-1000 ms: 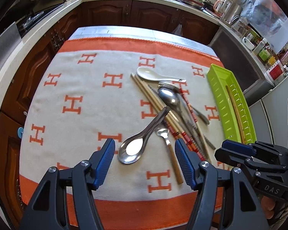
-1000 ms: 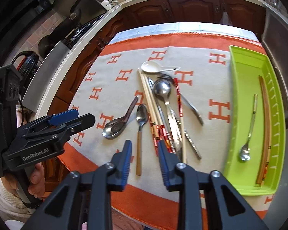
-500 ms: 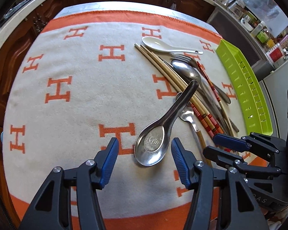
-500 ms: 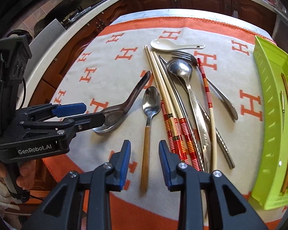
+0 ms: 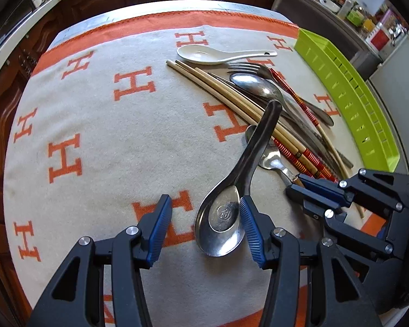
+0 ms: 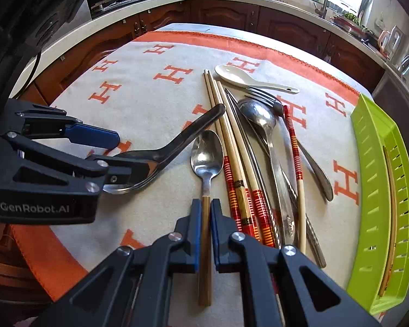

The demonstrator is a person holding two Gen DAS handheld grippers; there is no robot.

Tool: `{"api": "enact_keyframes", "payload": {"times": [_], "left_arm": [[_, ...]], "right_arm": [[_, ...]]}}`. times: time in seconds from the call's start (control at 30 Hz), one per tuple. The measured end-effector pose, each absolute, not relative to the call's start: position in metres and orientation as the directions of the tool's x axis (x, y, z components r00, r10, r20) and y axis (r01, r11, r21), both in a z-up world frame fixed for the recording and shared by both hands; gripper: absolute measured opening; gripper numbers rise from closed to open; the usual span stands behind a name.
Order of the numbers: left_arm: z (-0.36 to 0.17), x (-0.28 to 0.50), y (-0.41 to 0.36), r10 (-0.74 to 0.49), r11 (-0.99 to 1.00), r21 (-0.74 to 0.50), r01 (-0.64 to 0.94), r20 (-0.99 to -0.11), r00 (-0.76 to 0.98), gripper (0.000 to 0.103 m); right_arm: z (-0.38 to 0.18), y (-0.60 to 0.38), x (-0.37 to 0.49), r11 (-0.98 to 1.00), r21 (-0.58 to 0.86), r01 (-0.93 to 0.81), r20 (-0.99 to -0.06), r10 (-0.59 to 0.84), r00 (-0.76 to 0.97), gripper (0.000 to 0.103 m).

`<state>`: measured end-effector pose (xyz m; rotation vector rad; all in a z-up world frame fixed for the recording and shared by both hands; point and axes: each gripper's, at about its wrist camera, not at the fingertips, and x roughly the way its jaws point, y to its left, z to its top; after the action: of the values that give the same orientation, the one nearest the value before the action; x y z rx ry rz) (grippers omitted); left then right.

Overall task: Organize utensils
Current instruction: 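Grasp the wooden-handled spoon with the right tool while the left tool grasps the large steel spoon, then carry both spoons into the green tray while both tools open to release them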

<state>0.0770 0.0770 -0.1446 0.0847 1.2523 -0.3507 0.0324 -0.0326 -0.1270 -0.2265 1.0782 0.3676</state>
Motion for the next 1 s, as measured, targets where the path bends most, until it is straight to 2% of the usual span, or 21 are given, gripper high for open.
{"api": "enact_keyframes", "payload": {"times": [0.13,0.27,0.3,0.43,0.5,0.6,0.77,1.0], "left_arm": [[-0.146,0.075,0.072,-0.186,0.943,-0.092,0.321,-0.944,0.273,0.049],[-0.145,0.075,0.068,-0.155,0.946,-0.063,0.318,-0.95,0.273,0.035],[-0.145,0.074,0.067,-0.157,0.945,-0.066,0.32,-0.95,0.269,0.028],[-0.145,0.074,0.058,-0.163,0.948,-0.081,0.309,-0.955,0.249,0.022],[-0.144,0.072,0.058,-0.164,0.952,-0.088,0.294,-0.955,0.245,0.013],[-0.144,0.072,0.063,-0.2,0.963,-0.148,0.226,-0.953,0.226,0.006],[-0.141,0.068,0.07,-0.213,0.974,-0.187,0.125,-0.947,0.24,0.0],[-0.124,0.061,0.065,-0.195,0.981,-0.186,0.059,-0.94,0.281,0.0]], "right_arm": [[-0.127,-0.035,0.035,0.923,0.024,-0.384,-0.891,0.194,0.41,0.006],[-0.127,-0.04,0.036,0.925,0.058,-0.375,-0.895,0.214,0.39,0.006],[-0.127,-0.041,0.036,0.926,0.066,-0.372,-0.896,0.219,0.385,0.006],[-0.125,-0.048,0.035,0.926,0.119,-0.359,-0.9,0.254,0.355,0.006],[-0.125,-0.049,0.035,0.925,0.128,-0.357,-0.9,0.26,0.351,0.006],[-0.122,-0.055,0.034,0.925,0.151,-0.35,-0.898,0.276,0.343,0.006],[-0.117,-0.068,0.036,0.922,0.202,-0.331,-0.891,0.313,0.329,0.006],[-0.106,-0.084,0.035,0.916,0.245,-0.317,-0.874,0.351,0.337,0.006]]}}
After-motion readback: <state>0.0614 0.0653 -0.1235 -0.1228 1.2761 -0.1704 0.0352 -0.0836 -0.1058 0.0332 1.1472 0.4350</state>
